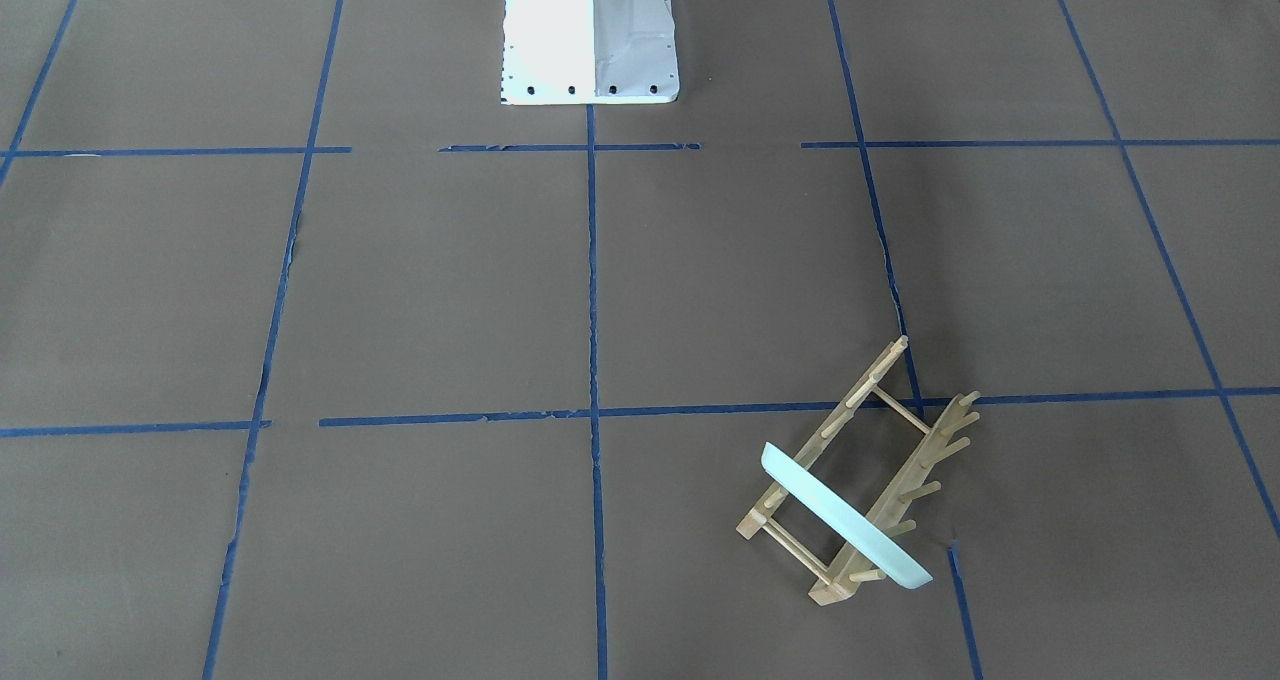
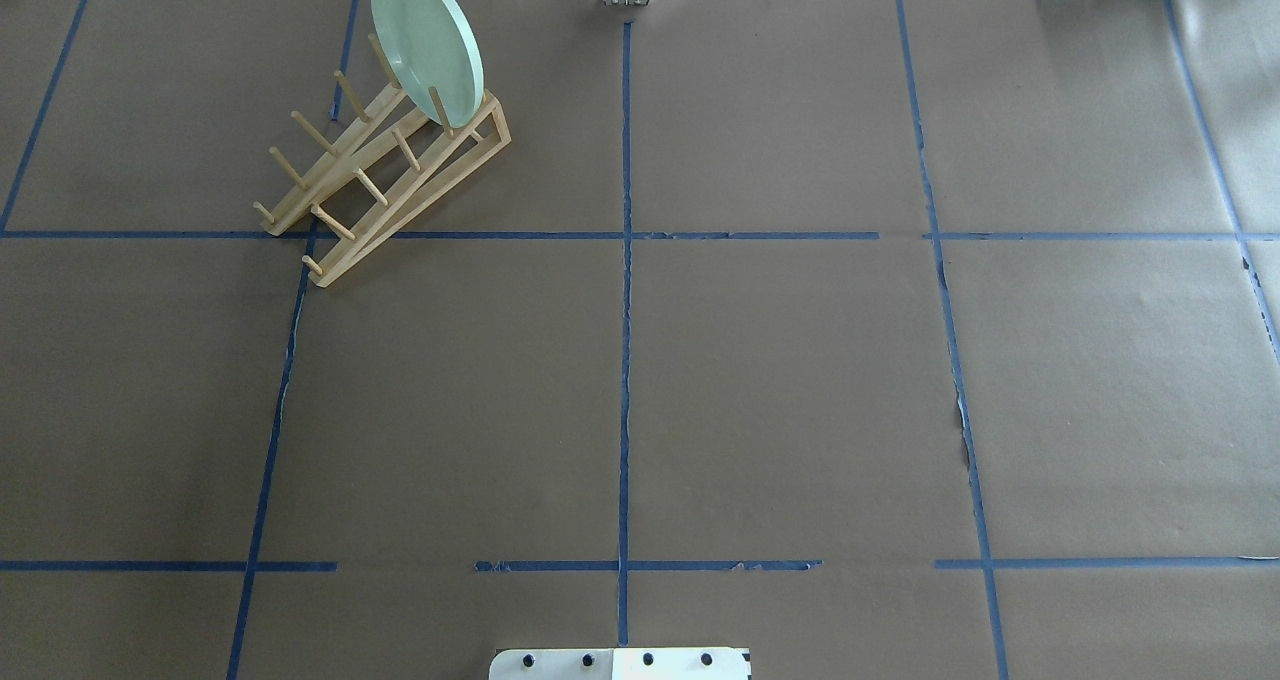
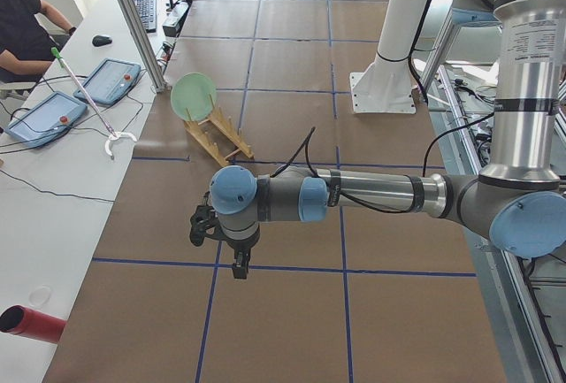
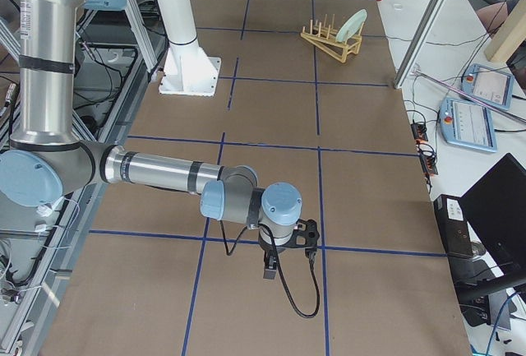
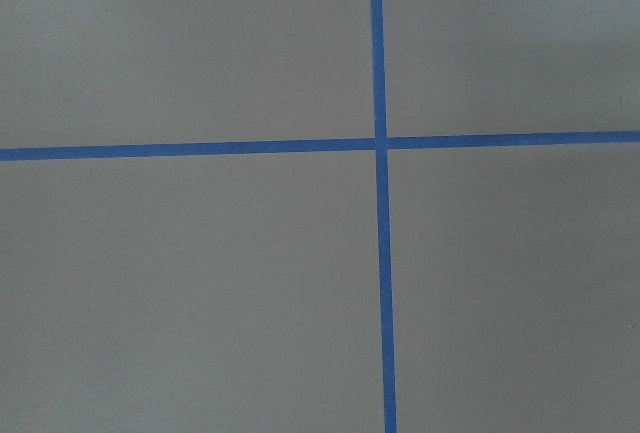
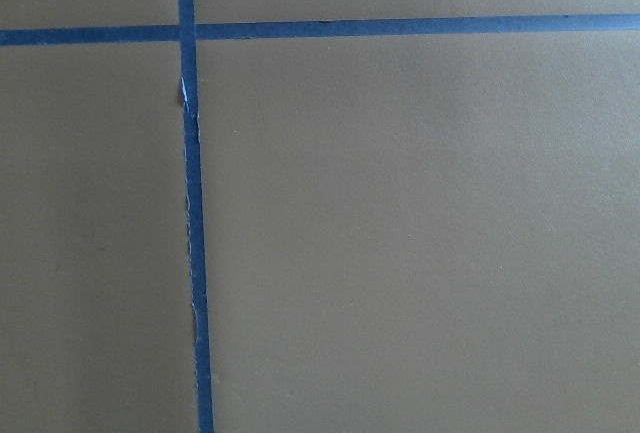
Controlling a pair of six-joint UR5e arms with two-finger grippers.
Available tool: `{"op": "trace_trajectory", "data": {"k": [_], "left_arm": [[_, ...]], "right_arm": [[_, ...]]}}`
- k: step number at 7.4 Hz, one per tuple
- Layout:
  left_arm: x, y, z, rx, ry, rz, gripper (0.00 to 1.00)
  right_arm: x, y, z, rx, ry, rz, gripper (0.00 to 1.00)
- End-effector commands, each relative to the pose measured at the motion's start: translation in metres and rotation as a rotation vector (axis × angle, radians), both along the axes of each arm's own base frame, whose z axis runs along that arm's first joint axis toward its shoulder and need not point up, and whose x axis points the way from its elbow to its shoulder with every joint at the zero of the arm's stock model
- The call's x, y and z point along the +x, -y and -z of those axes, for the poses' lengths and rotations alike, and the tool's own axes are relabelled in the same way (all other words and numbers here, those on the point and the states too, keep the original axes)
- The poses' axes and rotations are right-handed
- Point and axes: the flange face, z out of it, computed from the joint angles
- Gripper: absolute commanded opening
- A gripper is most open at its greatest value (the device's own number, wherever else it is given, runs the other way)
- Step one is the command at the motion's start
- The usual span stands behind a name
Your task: Place plate on rack
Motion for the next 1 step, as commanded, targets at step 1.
{"op": "trace_trajectory", "data": {"k": [1], "left_arm": [[-0.0001,0.0023,0.0054,0.011,0.001,0.0,1.0]], "right_arm": [[0.0007,0.0005,0.0006,0.001,0.0,-0.002,1.0]]}}
